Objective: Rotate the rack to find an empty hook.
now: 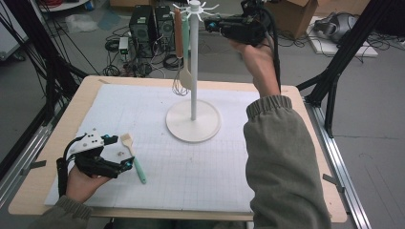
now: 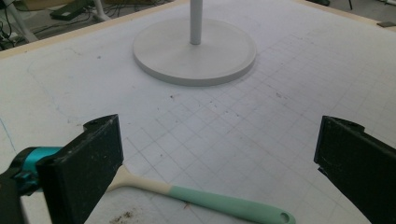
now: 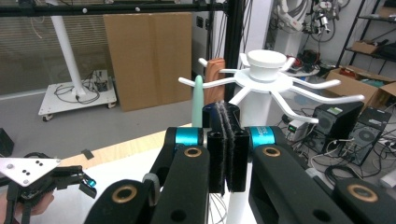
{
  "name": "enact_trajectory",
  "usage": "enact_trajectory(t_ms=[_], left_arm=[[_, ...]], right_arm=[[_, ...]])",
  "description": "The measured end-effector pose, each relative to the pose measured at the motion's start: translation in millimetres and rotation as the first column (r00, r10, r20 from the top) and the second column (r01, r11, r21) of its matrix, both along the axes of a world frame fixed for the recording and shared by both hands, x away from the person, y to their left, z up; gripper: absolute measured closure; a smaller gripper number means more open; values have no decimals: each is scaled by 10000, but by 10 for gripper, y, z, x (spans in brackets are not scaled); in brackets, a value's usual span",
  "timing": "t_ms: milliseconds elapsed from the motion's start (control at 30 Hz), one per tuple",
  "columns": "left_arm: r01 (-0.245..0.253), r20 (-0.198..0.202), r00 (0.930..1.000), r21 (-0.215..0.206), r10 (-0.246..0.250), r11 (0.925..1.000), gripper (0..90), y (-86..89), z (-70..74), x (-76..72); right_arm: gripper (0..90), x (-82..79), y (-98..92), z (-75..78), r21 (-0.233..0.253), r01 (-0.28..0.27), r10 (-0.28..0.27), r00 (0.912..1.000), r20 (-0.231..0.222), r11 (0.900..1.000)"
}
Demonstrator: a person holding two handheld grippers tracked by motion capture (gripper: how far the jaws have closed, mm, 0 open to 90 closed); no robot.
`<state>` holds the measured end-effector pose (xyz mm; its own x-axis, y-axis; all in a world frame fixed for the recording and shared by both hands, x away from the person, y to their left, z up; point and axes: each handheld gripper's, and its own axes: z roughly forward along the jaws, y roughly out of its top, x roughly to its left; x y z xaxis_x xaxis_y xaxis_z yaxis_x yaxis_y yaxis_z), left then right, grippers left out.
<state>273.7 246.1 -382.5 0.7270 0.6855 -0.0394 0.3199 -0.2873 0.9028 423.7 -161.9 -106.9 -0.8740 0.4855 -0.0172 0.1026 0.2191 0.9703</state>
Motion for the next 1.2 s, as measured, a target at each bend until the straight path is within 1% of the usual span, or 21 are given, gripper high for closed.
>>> enact_trajectory(t_ms=[300, 433, 800, 967, 1067, 1200], left_arm=[[19, -9, 10000, 16, -19, 10000, 17, -2, -1, 0], [31, 12, 10000, 38, -31, 10000, 18, 1, 4, -1], [7, 18, 10000, -20, -7, 10000, 18, 8, 8, -5], [9, 40, 10000, -20, -8, 10000, 18, 18, 15, -5], [-12, 53, 10000, -61, 12, 10000, 18, 29, 21, -7], [-33, 52, 10000, -77, 33, 10000, 18, 47, 25, -6]], right_arm=[[895, -27, 112, 21, -204, 36, -34, 10000, 58, 9998], [895, -35, 168, 12, -381, 66, -64, 10000, 41, 9993], [895, -55, 279, 19, -451, 135, -132, 9999, 76, 9989], [895, -69, 275, 16, -485, 103, -98, 9999, 104, 9988], [893, -108, 244, 0, -315, -100, 105, 9998, 160, 9995], [854, -159, 206, -54, -230, -254, 257, 9996, 152, 9994]])
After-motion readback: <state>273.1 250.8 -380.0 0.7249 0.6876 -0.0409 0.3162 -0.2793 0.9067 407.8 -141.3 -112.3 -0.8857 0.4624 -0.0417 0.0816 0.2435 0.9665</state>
